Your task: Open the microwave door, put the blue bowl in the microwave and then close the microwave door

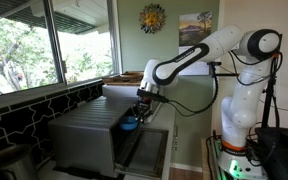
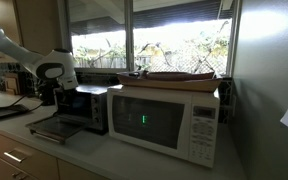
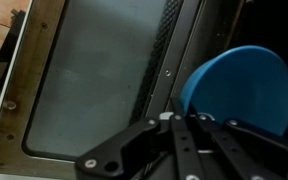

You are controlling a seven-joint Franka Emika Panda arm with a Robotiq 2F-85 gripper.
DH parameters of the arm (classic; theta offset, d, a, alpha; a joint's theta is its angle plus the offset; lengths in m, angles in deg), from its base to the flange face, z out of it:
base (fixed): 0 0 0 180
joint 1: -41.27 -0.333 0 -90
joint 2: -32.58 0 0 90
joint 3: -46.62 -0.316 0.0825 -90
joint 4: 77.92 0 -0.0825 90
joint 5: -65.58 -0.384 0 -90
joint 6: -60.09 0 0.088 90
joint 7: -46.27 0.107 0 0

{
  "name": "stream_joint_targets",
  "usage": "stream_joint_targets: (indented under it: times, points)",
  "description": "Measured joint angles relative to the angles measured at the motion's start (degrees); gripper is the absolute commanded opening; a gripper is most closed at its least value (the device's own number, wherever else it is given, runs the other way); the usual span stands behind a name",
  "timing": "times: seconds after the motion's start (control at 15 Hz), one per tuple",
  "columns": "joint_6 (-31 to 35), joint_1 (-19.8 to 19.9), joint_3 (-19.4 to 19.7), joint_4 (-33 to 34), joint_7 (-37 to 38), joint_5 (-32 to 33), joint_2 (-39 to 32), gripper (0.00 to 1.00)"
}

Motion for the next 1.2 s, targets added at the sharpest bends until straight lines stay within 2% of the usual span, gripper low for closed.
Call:
stream_joint_targets:
  times: [0.6,0.67,0.8,1.2]
  points:
    - [3.15,-1.18,-0.26,-0.82,1.36,-0.01,0.04,0.04]
    - [3.78,-1.29,-0.33,-1.04,1.4,-0.01,0.04,0.09]
    - [5.28,-1.62,-0.38,-1.64,1.53,-0.03,0.16,0.35]
    - [8.53,-2.65,-0.55,-3.49,1.83,-0.21,-0.24,0.8]
